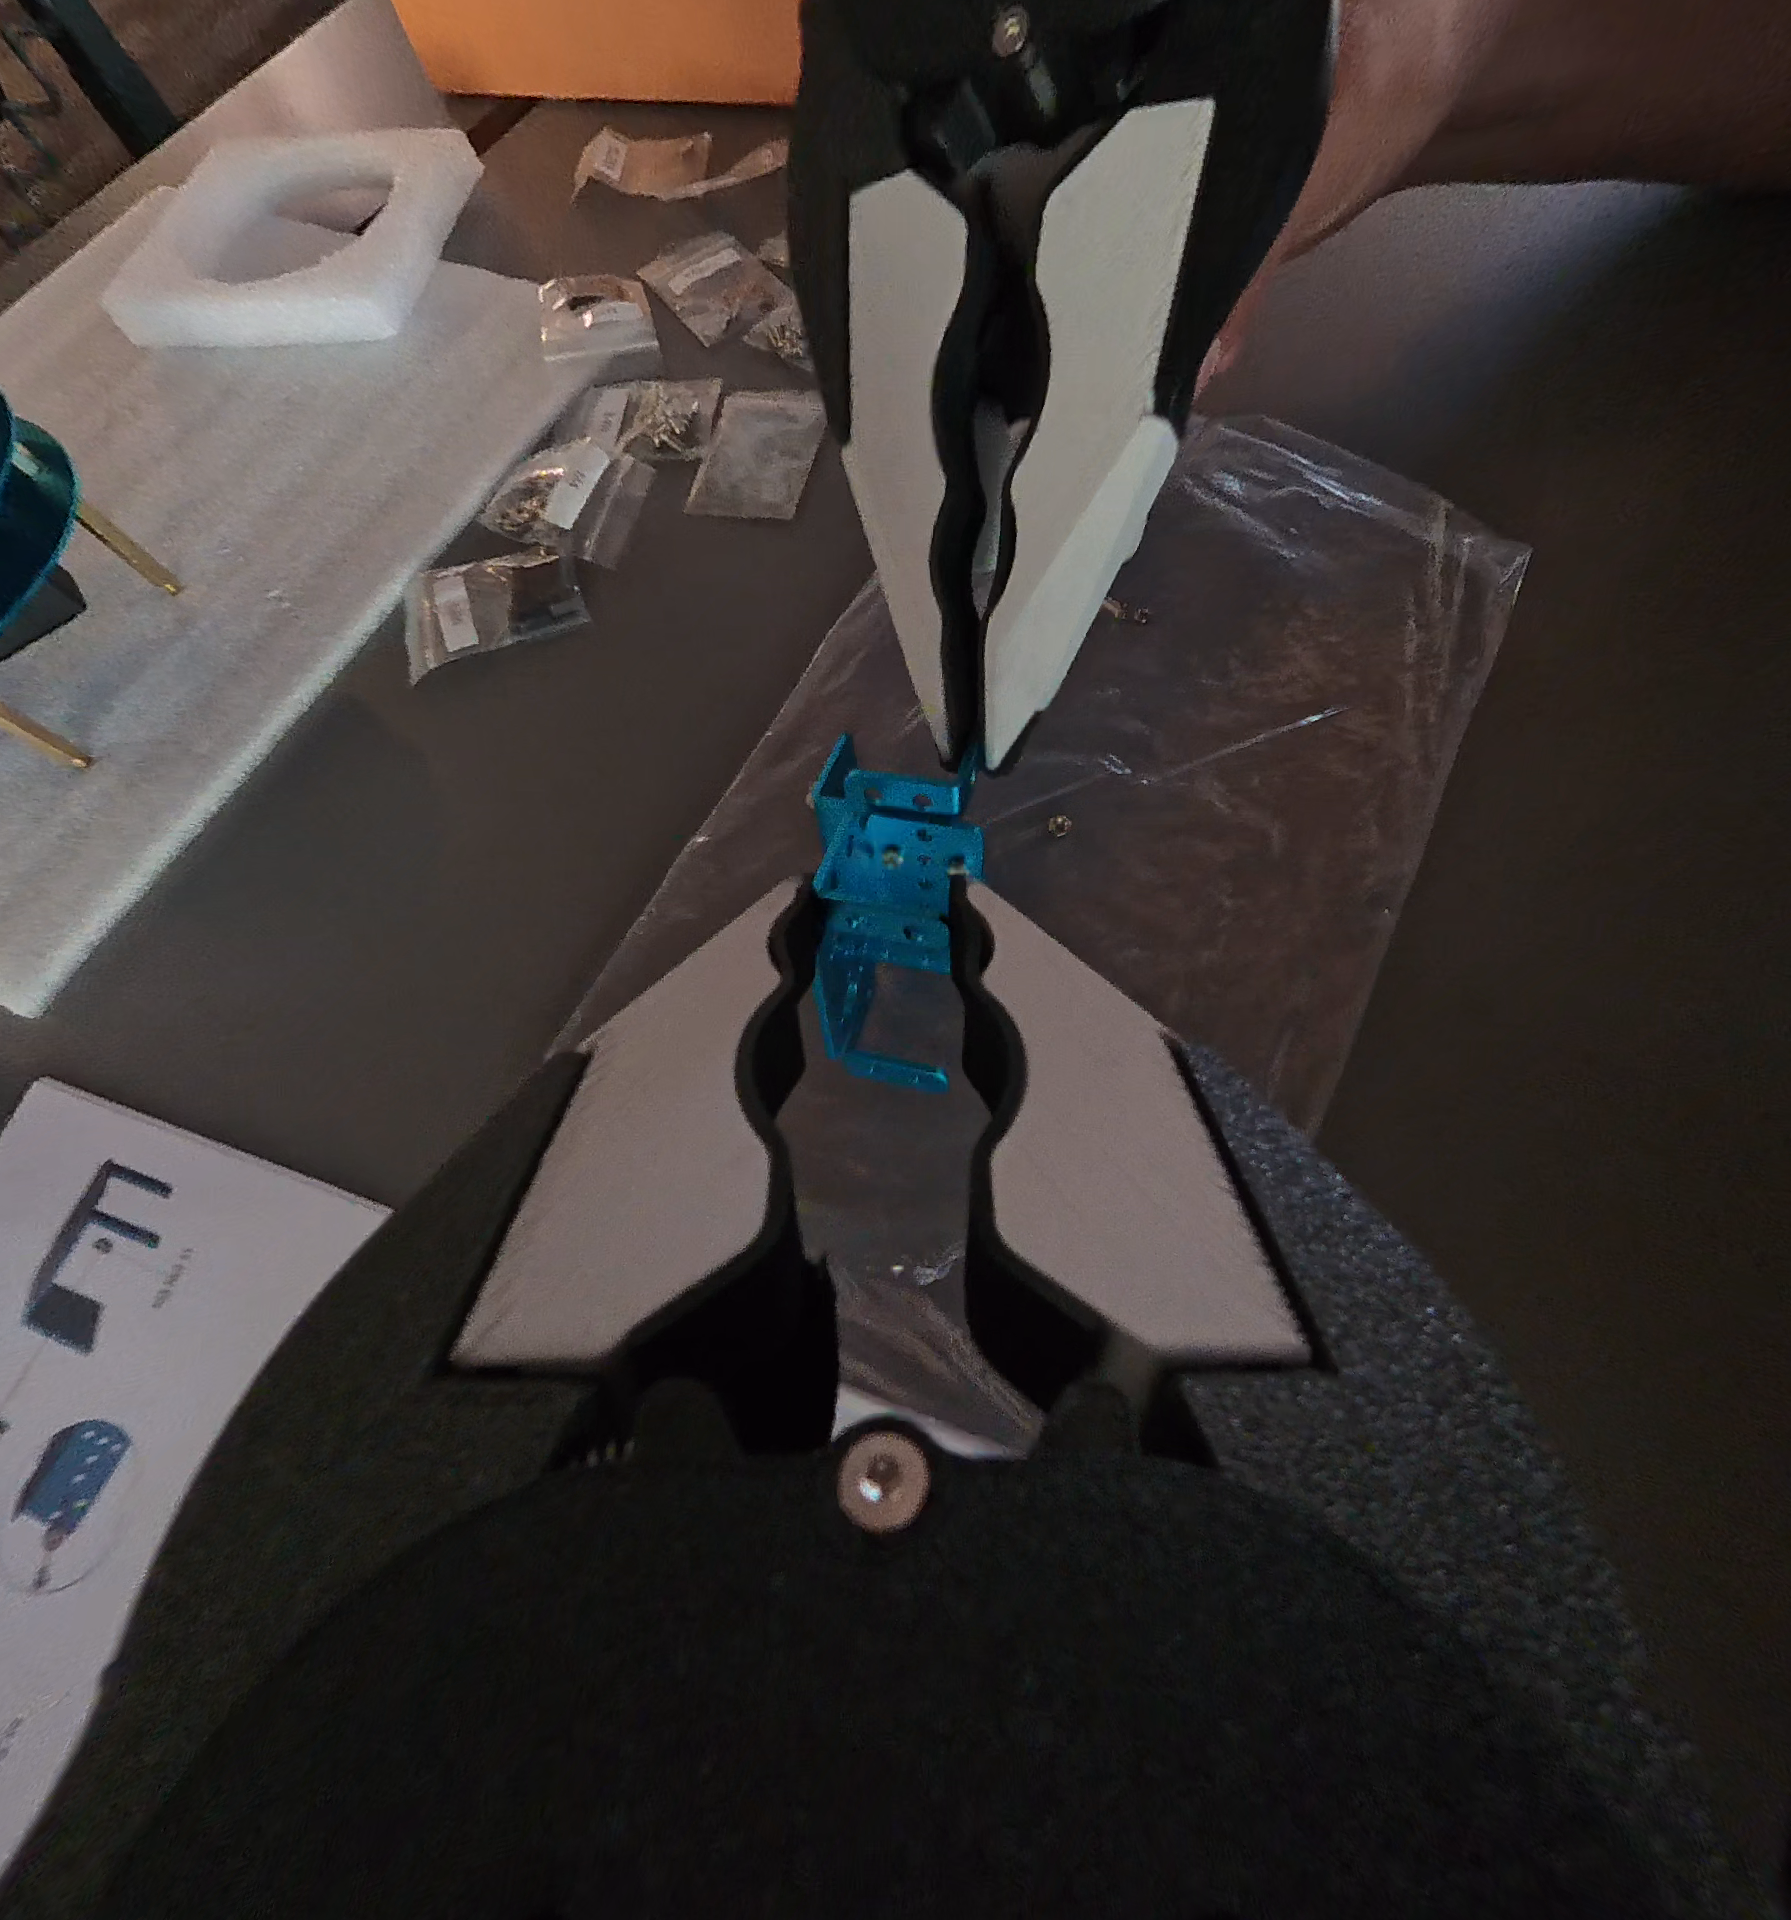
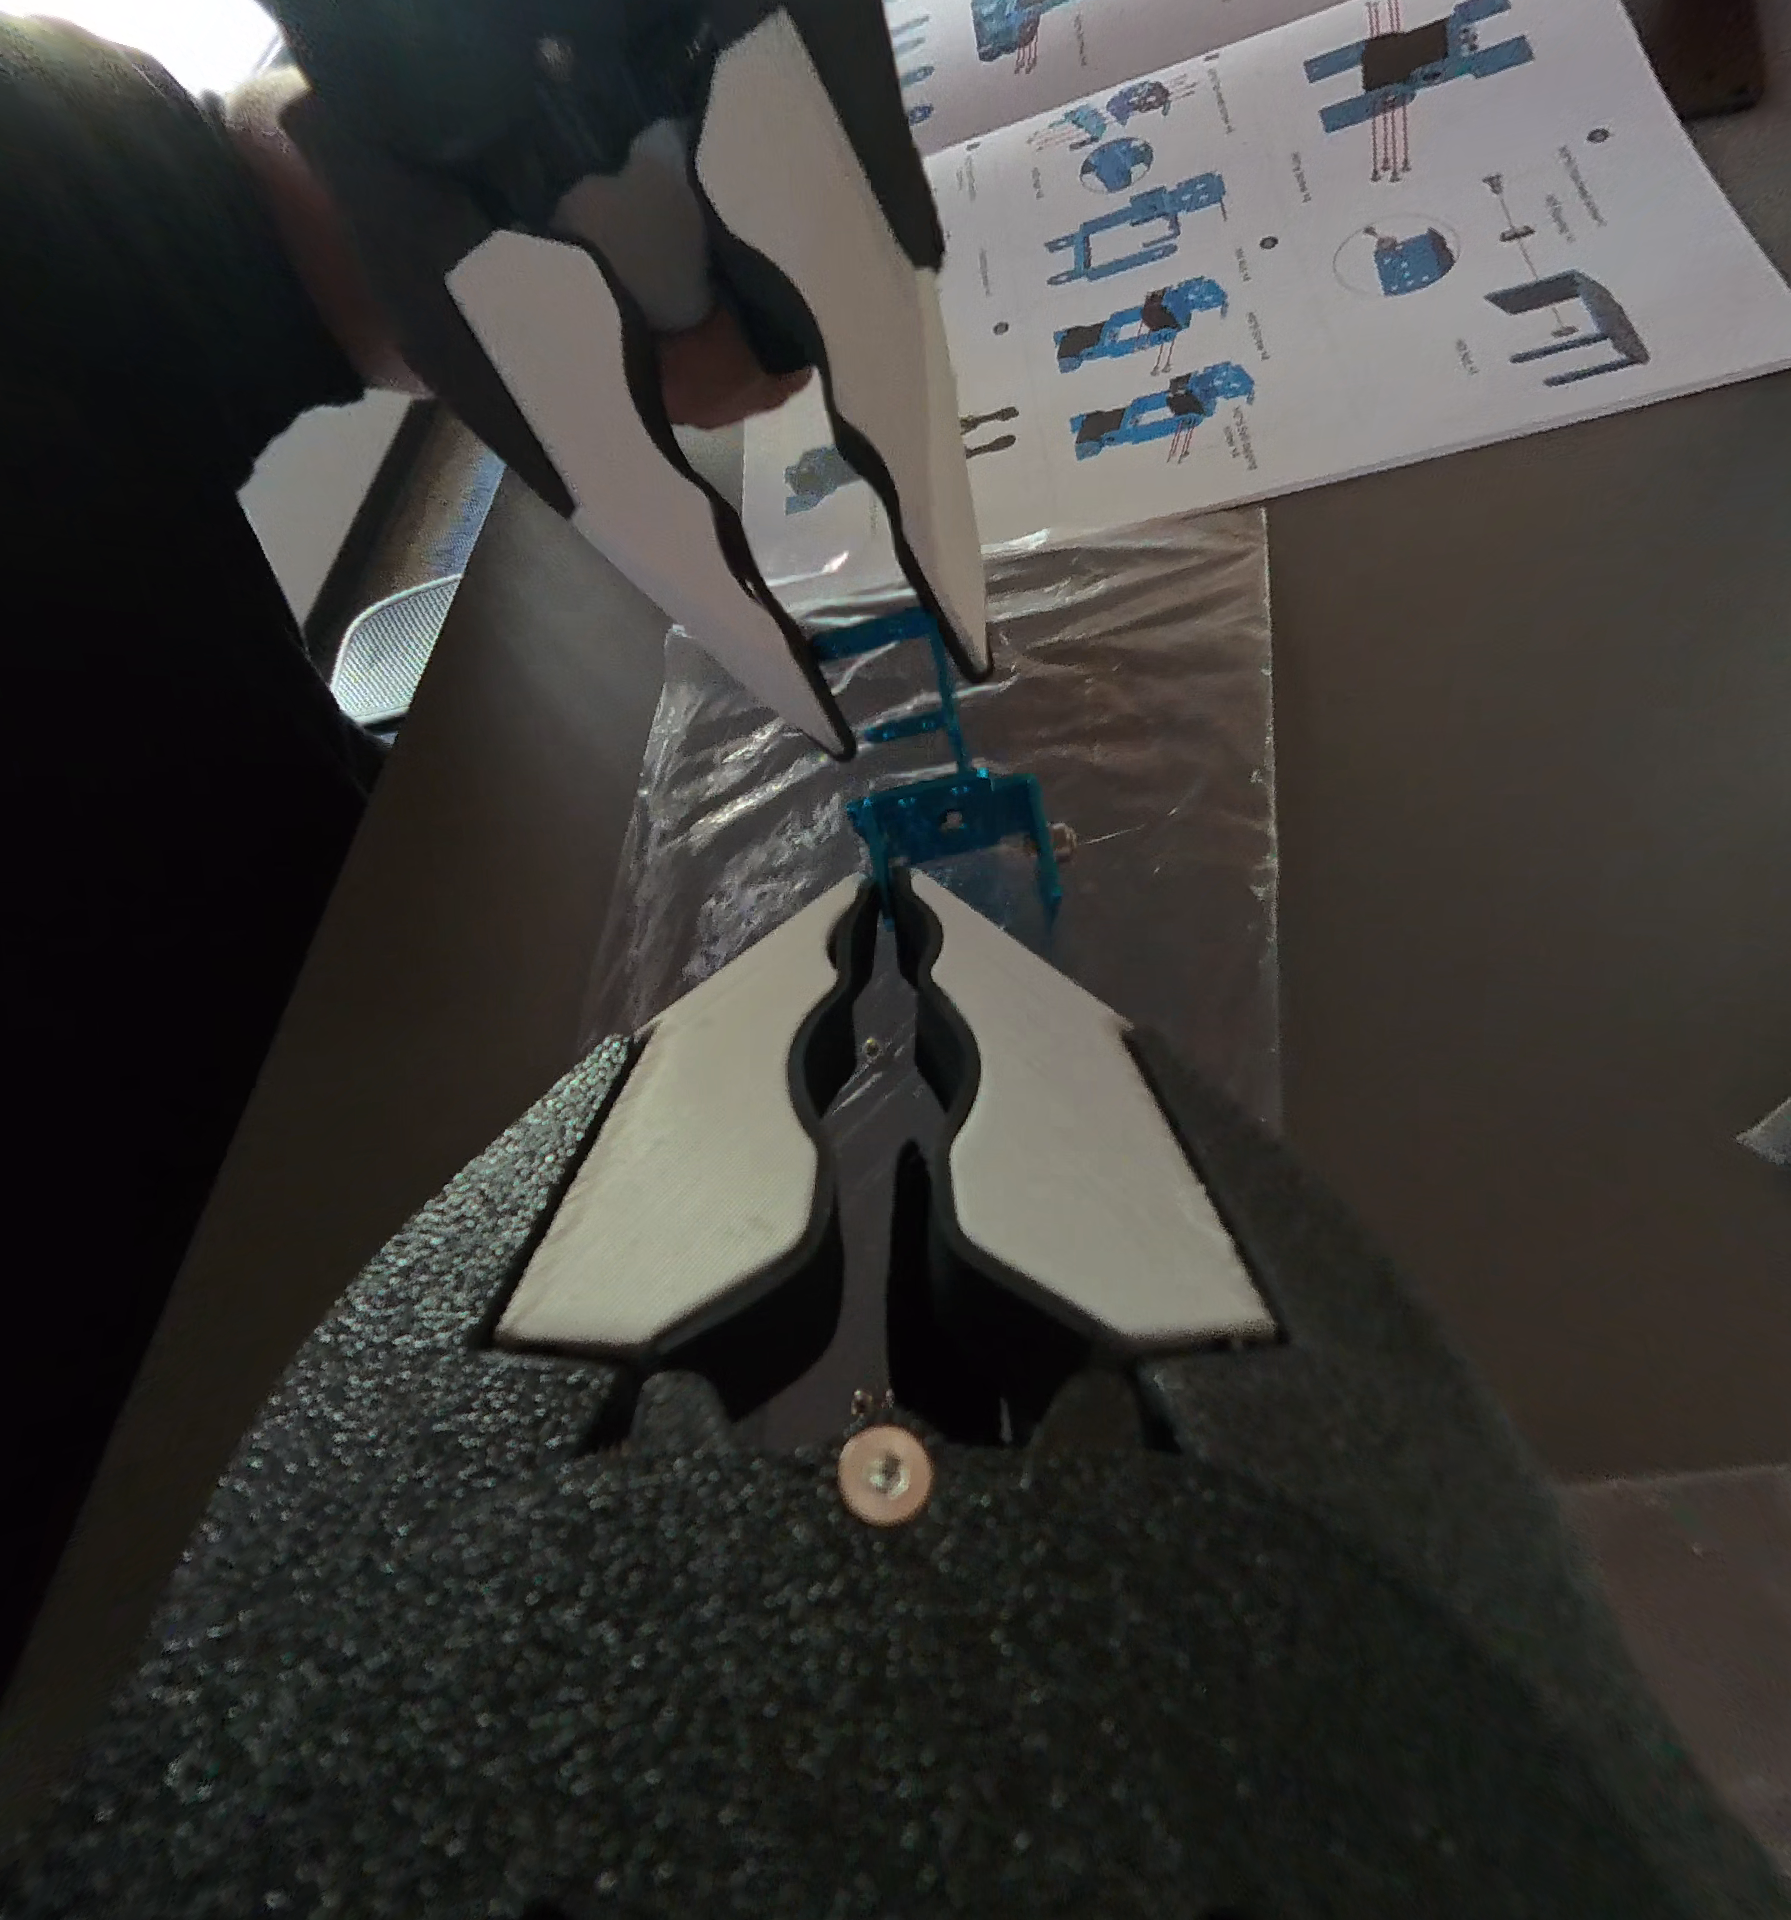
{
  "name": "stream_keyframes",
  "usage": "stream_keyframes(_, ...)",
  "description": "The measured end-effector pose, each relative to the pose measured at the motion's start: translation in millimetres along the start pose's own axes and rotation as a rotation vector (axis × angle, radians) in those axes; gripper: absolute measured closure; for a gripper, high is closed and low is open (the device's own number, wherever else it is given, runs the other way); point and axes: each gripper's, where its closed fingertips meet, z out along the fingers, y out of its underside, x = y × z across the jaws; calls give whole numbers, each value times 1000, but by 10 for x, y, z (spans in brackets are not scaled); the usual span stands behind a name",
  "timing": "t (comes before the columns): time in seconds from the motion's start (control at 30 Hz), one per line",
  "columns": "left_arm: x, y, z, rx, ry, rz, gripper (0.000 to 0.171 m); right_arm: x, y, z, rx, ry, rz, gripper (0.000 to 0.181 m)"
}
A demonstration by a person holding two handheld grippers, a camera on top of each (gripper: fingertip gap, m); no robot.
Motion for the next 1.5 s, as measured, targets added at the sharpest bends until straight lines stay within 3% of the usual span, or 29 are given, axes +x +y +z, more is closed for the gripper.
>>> stream_keyframes(0.33, 6, -116, 80, -77, 49, 41, 147, 21, 111, -44, -40, -3, 12, 179)
stream_keyframes(0.63, -14, -187, 35, 29, 44, -42, 146, 49, 187, -83, -40, -20, 15, 180)
stream_keyframes(0.73, -79, -212, 57, 39, -23, -27, 132, 61, 213, -88, -53, -18, 18, 180)
stream_keyframes(0.87, -146, -251, 108, 40, -153, 73, 127, 59, 229, -80, -57, -17, 17, 180)
stream_keyframes(1.03, -119, -174, 247, -17, -162, 109, 123, 66, 233, -71, -68, -6, 10, 180)
stream_keyframes(1.5, -171, -132, 237, -43, -207, 127, 124, 47, 216, -70, -65, -5, 7, 180)
